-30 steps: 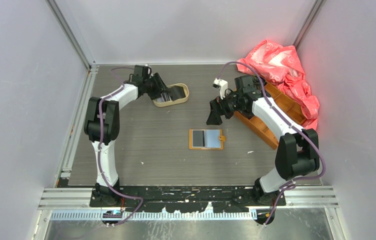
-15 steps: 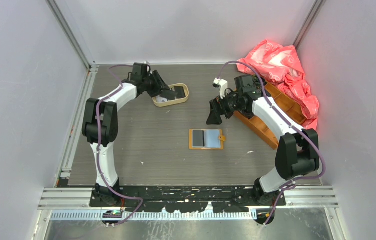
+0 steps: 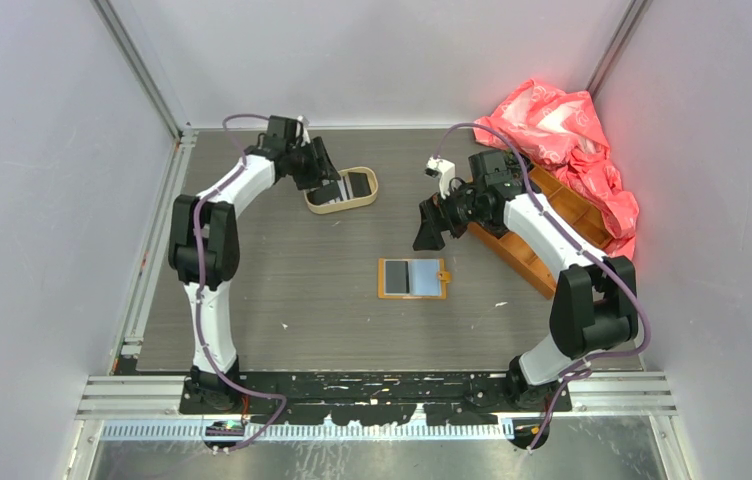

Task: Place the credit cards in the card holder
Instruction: Pick up the credit card from the storage box.

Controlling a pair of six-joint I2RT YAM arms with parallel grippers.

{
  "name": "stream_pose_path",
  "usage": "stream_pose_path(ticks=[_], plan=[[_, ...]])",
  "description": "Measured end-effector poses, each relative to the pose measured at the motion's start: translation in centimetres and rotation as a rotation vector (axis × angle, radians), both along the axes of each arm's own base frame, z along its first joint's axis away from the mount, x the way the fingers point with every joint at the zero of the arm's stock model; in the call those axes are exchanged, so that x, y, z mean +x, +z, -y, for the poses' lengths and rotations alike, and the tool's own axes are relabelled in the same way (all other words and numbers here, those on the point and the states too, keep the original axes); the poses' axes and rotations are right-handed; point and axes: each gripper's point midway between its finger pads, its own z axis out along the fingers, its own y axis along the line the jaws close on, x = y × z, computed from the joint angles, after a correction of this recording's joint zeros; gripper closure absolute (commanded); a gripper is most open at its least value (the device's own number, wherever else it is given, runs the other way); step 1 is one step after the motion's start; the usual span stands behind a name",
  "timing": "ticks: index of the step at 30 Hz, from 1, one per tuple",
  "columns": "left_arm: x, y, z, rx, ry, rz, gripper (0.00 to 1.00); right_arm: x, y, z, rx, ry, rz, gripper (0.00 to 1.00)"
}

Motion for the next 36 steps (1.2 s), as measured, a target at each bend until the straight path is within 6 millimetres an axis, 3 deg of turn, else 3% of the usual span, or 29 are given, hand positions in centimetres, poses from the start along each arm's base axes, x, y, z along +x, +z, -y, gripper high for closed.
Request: stream_pose_path(ticks=[7,16,25,36], plan=[[0.9,2.0,-0.4,0.225,-0.115,0.089,0.37,-0.1,-0.1,0.0,-0.002,0.003,-0.003,0.06],[-0.2,-0.1,1.8,0.507,-0.18,0.057,0.39,-0.1,-0.2,0.0,-0.001,0.009,-0.008,0.06],[0.0,-2.7,0.2,0.613,-0.152,-0.02,0.4,-0.2,-0.2,0.0,-0.001,0.01,-0.009,0.05],[0.6,-3.7,1.0,0.661,-0.136,-0.03,0.41,-0.2,-0.2,0.0,-0.001,0.011,-0.01,0.05]])
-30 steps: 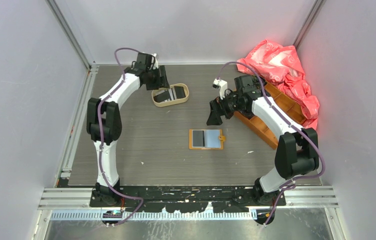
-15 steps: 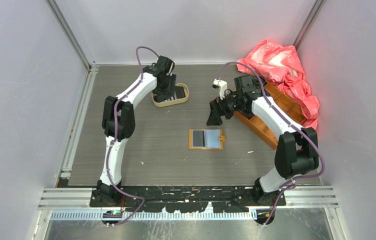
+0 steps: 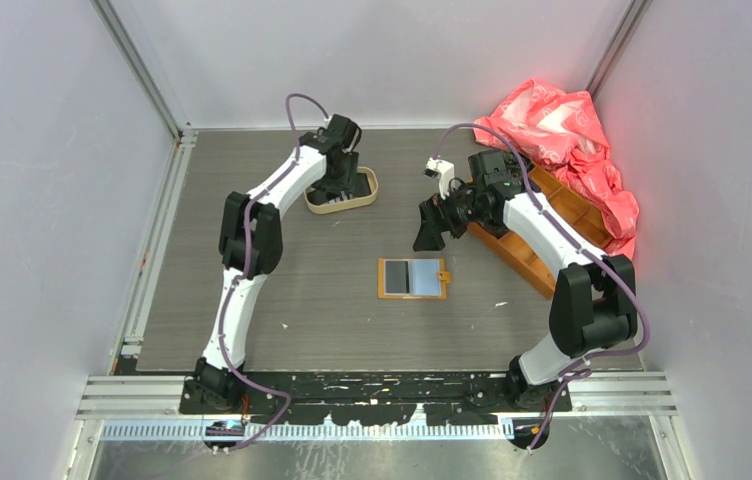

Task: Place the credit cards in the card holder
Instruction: Pick up the credit card from the storage box.

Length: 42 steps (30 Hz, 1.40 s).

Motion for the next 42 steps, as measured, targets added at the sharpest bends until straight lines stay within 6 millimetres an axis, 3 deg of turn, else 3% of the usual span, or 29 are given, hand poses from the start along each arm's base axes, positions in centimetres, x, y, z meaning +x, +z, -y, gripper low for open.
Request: stream_pose_path(ticks=[4,16,25,36,42], plan=[[0.2,-0.4,-0.1,0.015,0.006,-0.002,0.42,0.0,0.0,0.0,0.0,0.0,-0.001,0.06],[0.0,-0.4,-0.9,0.071,0.025,0.001,0.56,0.0,0.0,0.0,-0.001,0.0,-0.001,0.06],[0.0,-0.3,-1.0,0.097,0.011,0.007,0.59,-0.1,0.0,0.0,-0.001,0.0,-0.003,0.06],[-0.5,1.5,-2.4,0.146,0.011,0.033,0.61,-0.1,-0.1,0.0,-0.002,0.0,-0.006,0.06],[-0.6,2.0,-2.7,0.151,0.015,0.038,0.68,-0.1,-0.1,0.0,-0.002,0.0,-0.006,0.06]])
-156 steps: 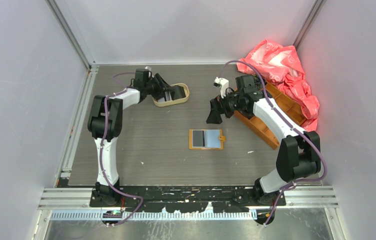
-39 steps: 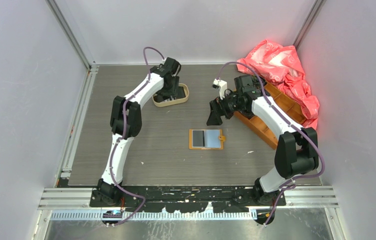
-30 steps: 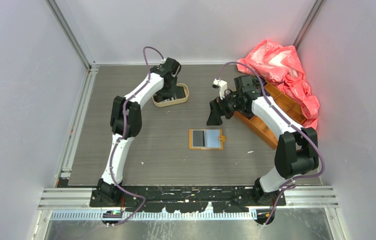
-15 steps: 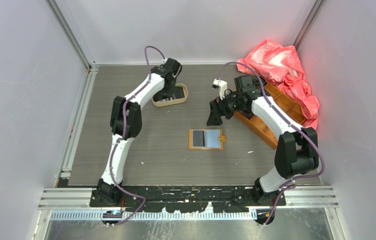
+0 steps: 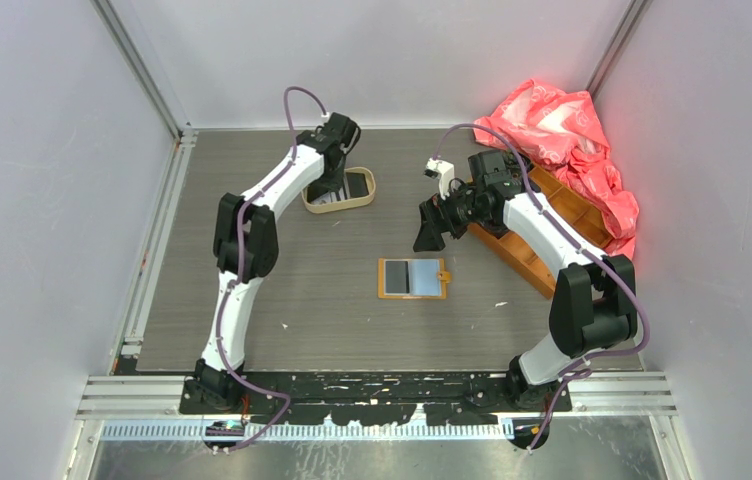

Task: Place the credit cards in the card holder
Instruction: Pick up the credit card from the storage box.

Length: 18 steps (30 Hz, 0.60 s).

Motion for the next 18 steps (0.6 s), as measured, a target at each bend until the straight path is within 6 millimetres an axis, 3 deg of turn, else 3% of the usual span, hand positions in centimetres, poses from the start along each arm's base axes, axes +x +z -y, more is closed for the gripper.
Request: stream_pose_path(ticks=[8,18], plan=[[-0.3,-0.3,-0.7,0.027,0.011,-0.007,0.76,0.0,0.0,0.0,0.0,0.0,0.0,0.06],[-0.3,-0.1,-1.6,0.073,0.014,0.0,1.0,0.0,0.0,0.0,0.002,0.001,-0.001,0.06]])
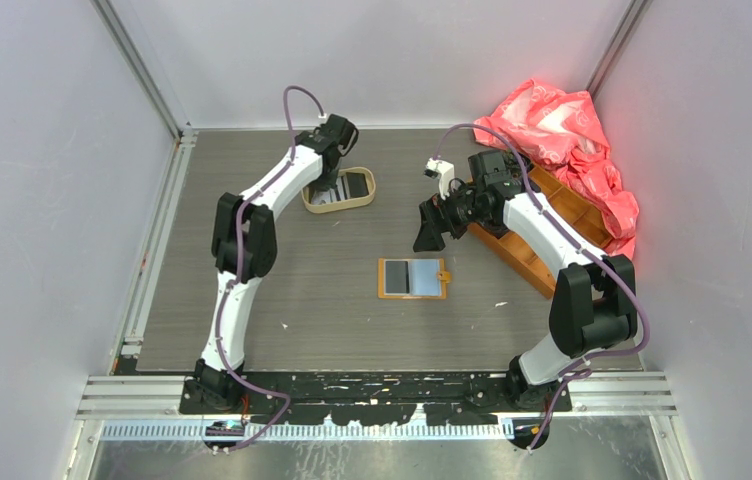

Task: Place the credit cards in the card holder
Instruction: Pick up the credit card from the storage box.

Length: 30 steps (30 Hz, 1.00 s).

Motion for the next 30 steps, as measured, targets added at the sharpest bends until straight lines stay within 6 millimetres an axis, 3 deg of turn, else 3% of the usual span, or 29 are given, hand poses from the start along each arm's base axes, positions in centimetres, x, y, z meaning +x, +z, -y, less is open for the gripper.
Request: stream_pose_path(ticks=[8,21,24,30], plan=[[-0.2,1.7,-0.6,0.01,-0.011,0.023,1.0,-0.1,0.0,-0.1,0.004,0.003,-0.003,0.06],[-2.7,9.5,-0.1,-0.097,-0.075,0.176,1.0,-0.2,0.0,-0.1,0.005,0.014,0.002,0.07],[-4.4,10.3,0.5,-0.166,-0.119,0.18,1.0,-0.2,0.0,-0.1,0.004,0.023,0.012,0.07],[-10.3,11.4,3.4,-0.427,-0.271,0.169,1.0,-0.9,1.1,-0.2,0.031,0.071,0.076,0.05]])
